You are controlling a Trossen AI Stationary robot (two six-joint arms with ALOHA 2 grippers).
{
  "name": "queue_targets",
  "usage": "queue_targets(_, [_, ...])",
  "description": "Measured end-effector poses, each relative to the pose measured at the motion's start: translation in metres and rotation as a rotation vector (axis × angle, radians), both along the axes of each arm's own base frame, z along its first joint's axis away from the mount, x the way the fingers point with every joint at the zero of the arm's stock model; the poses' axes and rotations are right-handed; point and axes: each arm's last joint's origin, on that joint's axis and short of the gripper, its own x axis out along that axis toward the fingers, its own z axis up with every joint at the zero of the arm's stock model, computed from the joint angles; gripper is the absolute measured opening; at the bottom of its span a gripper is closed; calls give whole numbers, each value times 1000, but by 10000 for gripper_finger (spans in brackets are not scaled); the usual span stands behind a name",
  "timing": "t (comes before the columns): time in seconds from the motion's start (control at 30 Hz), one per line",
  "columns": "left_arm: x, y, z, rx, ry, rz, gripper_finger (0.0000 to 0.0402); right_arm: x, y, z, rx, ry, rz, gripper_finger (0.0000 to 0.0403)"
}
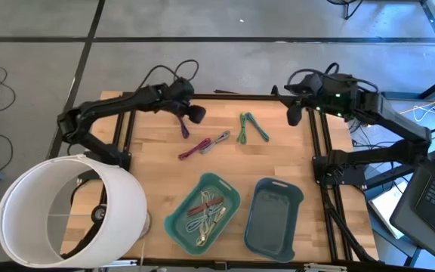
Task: Pick & Place USB Port
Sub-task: Put the green charger cable into the green bin
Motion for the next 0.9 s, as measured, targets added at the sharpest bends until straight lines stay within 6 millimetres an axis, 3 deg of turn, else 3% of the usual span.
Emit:
queue_targets(0.2, [11,13,5,96,-127,-67,175,36,-11,-28,270,74,9,227])
queue_targets(0.53, [-2,21,28,205,-217,-140,175,111,-38,-98,490,291,-41,227])
queue_targets(0.9, [-11,14,51,300,-294,-201,173,155,-67,-170,658,430,-165,227])
